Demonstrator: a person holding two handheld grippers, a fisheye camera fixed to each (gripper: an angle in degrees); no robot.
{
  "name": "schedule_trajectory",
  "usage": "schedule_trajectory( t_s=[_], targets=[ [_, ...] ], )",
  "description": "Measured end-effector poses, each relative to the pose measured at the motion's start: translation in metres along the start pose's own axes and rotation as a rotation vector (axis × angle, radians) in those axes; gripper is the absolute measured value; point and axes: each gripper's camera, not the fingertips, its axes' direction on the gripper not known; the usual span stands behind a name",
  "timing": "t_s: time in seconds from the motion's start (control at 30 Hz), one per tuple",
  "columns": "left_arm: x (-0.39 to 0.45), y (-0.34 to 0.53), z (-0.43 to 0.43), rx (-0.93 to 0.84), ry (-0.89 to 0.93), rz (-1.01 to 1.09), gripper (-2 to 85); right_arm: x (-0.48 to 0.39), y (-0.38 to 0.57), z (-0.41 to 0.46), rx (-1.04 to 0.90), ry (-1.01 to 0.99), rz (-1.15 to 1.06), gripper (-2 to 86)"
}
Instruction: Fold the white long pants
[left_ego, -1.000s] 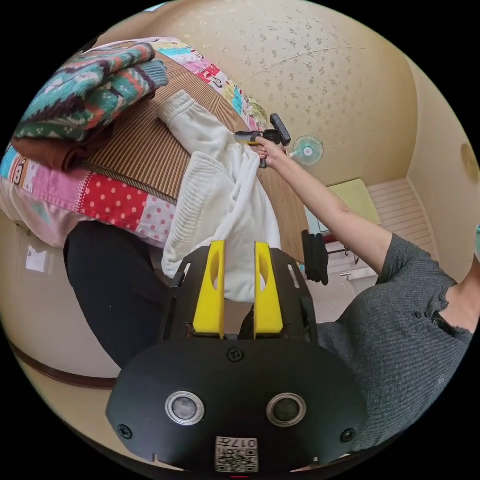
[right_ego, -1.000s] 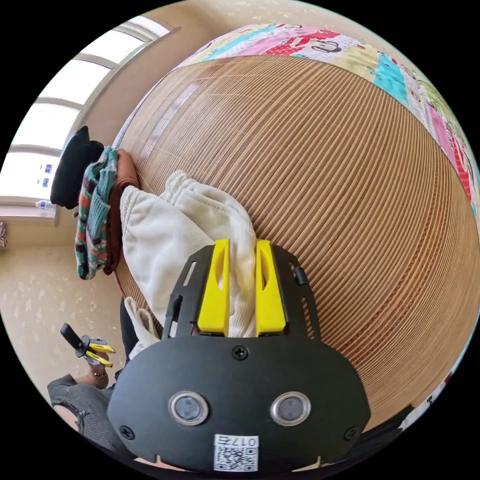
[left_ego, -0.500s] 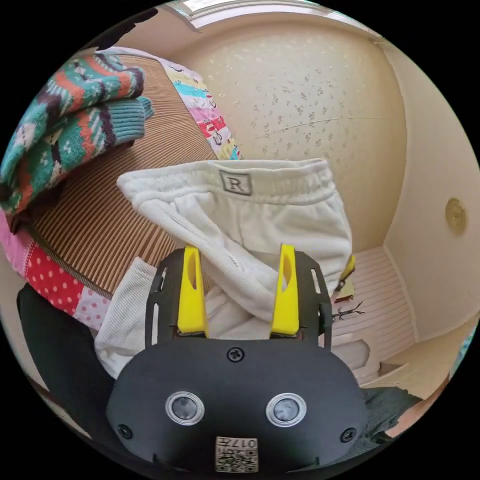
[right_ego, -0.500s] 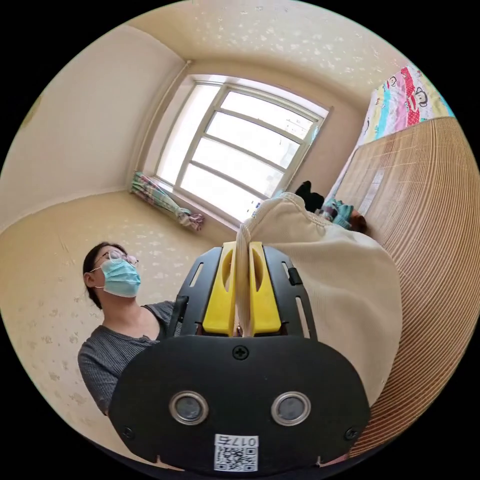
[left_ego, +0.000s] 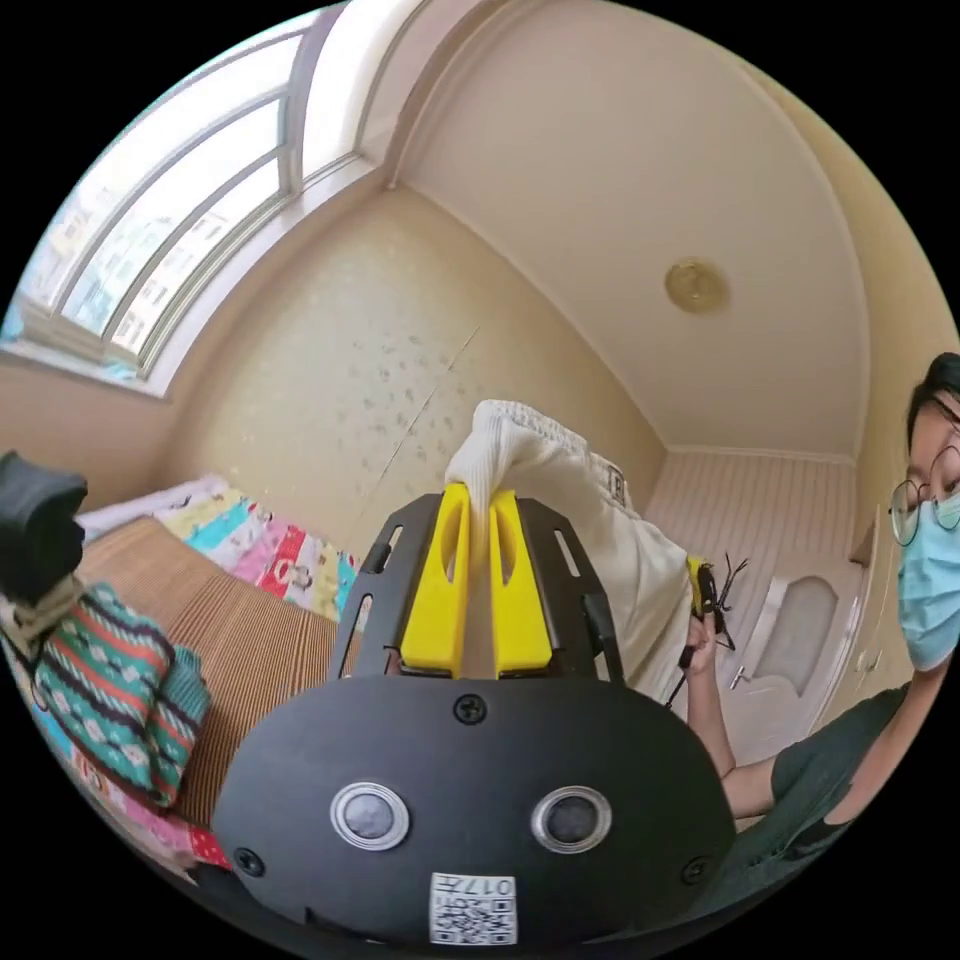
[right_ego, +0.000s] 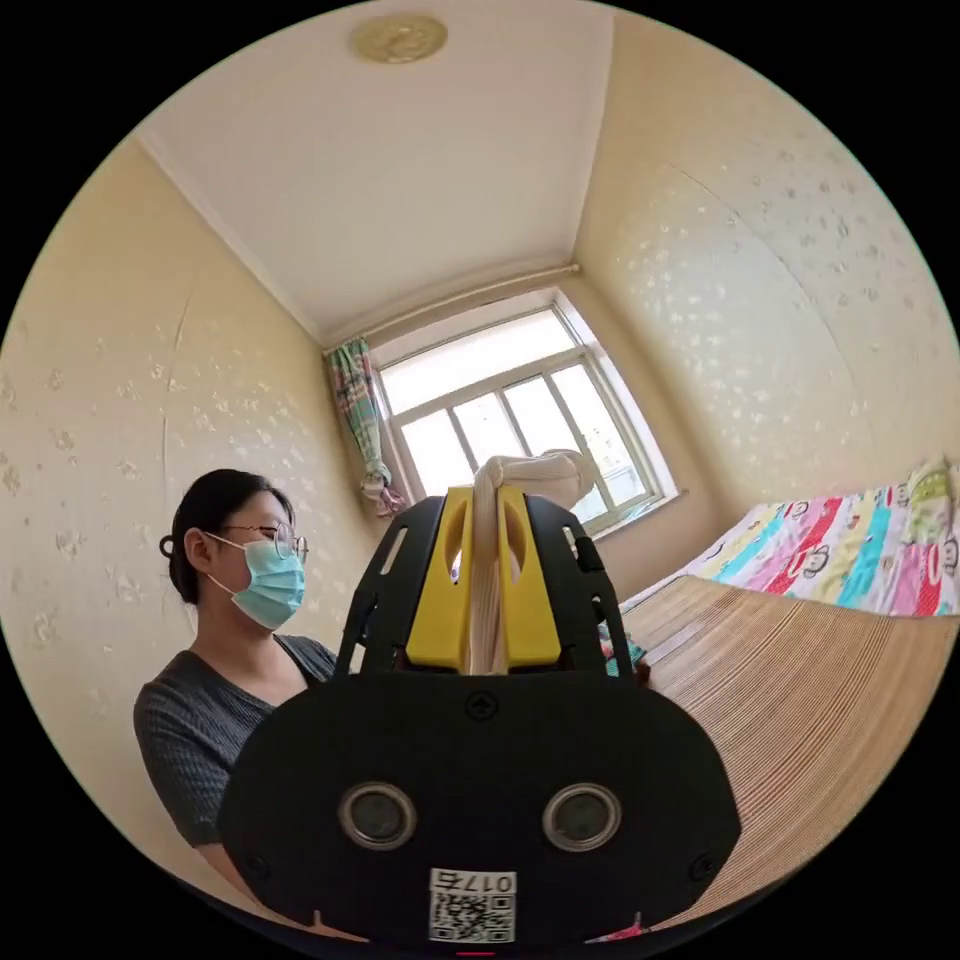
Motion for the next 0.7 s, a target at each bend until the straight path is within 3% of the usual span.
schedule_trajectory(
  t_s=[0.27,0.4,0.47,0.57,0.7],
  targets=[
    [0.122,-0.109,0.020,0.230,0.253,0.224,3.2,-0.160,-0.105,-0.033,0.128,0.130,-0.289,2.2],
    [0.129,-0.134,0.073,0.155,0.252,0.190,3.4,-0.187,-0.134,-0.019,0.118,0.407,-0.244,2.4],
    [0.115,-0.134,0.115,0.095,0.236,0.166,3.3,-0.166,-0.140,-0.014,0.120,0.468,-0.189,2.6],
    [0.091,-0.142,0.237,-0.039,0.037,0.162,3.4,-0.086,-0.157,0.002,0.125,0.659,-0.095,3.0],
    [-0.023,-0.161,0.497,-0.549,-0.268,-0.042,5.0,0.115,-0.253,0.057,0.024,0.979,-0.012,4.3]
  ],
)
